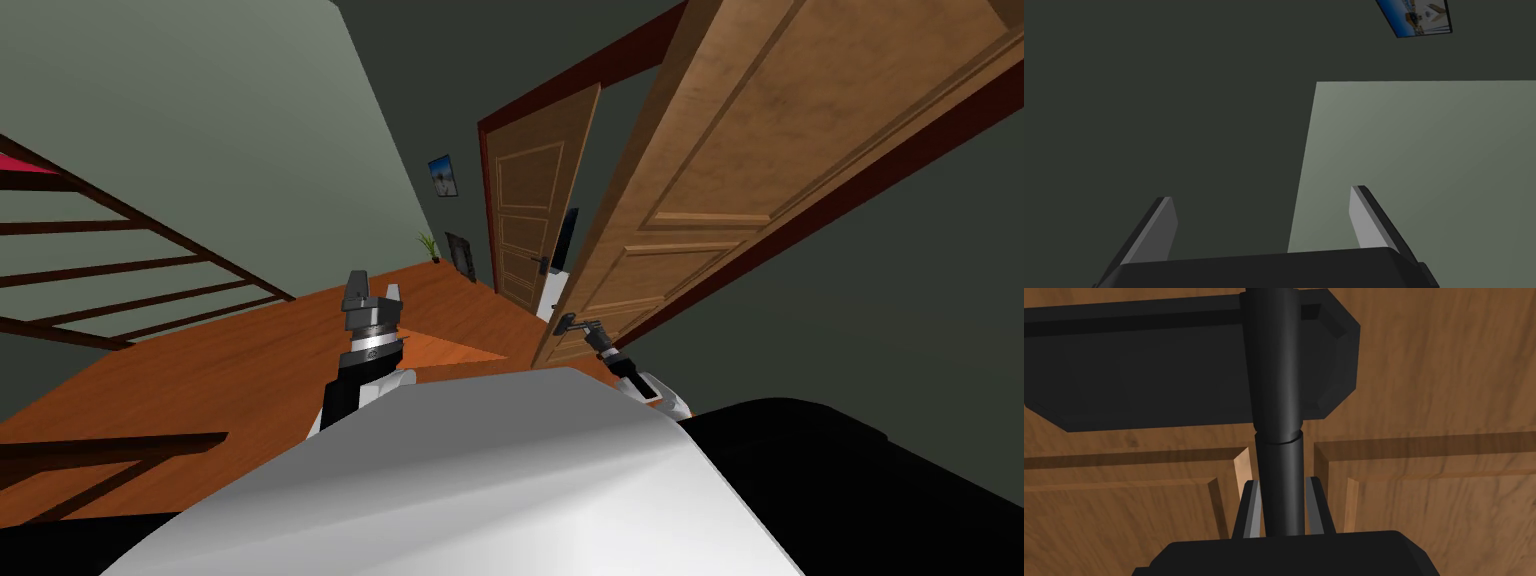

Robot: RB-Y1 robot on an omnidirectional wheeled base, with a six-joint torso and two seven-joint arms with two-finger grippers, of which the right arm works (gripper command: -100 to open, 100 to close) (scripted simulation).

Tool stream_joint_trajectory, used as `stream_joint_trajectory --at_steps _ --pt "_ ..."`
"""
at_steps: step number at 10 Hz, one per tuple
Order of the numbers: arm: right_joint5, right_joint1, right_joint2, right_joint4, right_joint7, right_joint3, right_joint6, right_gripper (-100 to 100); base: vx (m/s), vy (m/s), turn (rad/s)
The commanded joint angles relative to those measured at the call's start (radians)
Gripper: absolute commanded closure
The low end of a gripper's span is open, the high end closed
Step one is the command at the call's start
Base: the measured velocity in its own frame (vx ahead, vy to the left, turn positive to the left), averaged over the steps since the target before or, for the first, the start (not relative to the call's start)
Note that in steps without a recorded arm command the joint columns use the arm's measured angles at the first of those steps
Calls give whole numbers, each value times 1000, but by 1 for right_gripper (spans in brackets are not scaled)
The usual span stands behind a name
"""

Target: Pull the door open

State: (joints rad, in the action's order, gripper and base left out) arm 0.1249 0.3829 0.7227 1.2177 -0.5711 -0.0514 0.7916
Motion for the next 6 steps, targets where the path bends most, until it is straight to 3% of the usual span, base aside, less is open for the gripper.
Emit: stream_joint_trajectory --at_steps 1,6 --pt "-3 9 5 -7 -8 -11 28 100 -214 -88 178" --pt "-5 33 31 -35 -29 -23 102 100 -222 -89 164"
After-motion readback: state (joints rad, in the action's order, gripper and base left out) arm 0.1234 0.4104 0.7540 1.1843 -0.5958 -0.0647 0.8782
